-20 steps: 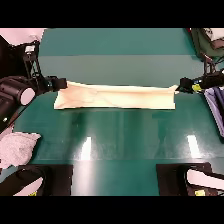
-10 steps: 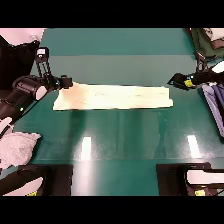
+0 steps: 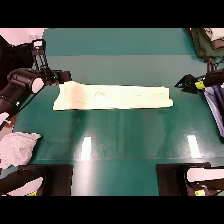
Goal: Fold the shirts.
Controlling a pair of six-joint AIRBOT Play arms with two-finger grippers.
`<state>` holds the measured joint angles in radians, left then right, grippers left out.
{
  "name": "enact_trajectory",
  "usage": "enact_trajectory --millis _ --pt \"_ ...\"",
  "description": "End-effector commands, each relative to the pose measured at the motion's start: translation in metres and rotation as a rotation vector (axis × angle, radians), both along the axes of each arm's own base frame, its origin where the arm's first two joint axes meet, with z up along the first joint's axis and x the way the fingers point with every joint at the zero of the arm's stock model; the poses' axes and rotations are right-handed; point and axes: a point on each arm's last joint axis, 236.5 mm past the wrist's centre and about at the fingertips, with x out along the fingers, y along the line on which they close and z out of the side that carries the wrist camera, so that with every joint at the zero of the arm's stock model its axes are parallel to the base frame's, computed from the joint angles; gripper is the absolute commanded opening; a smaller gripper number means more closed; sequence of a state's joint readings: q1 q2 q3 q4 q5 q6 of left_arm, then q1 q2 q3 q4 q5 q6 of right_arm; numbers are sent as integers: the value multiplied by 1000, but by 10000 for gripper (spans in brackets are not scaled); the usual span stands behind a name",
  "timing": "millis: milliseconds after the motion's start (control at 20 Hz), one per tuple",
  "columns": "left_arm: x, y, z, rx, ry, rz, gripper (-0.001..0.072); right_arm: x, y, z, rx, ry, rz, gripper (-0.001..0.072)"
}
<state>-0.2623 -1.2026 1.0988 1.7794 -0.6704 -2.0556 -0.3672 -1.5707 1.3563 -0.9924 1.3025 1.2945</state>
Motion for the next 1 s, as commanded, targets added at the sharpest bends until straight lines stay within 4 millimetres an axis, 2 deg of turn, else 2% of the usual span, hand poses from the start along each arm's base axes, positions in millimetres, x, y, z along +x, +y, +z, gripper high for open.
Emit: enact_trajectory --millis 0,150,350,500,600,700,800,950 --pt "-17 -3 -13 9 97 -23 31 -25 4 -30 86 150 55 627" --pt "-30 -8 -24 11 167 -62 31 -29 20 -56 121 219 88 626" --pt "-36 -13 -27 -17 197 -60 32 -11 61 -63 252 189 107 615" --pt "-38 -18 -28 -44 206 -61 32 -4 79 -71 267 184 115 549" --pt "-39 -22 -28 -53 209 -77 32 1 84 -72 245 150 137 314" --pt "-42 -32 -29 -89 220 -100 31 3 86 -69 232 117 166 31" --pt "-45 -46 -29 -141 235 -131 31 5 86 -56 217 72 189 19" --pt "-45 -80 -36 -251 256 -207 30 12 84 -14 179 -31 197 17"
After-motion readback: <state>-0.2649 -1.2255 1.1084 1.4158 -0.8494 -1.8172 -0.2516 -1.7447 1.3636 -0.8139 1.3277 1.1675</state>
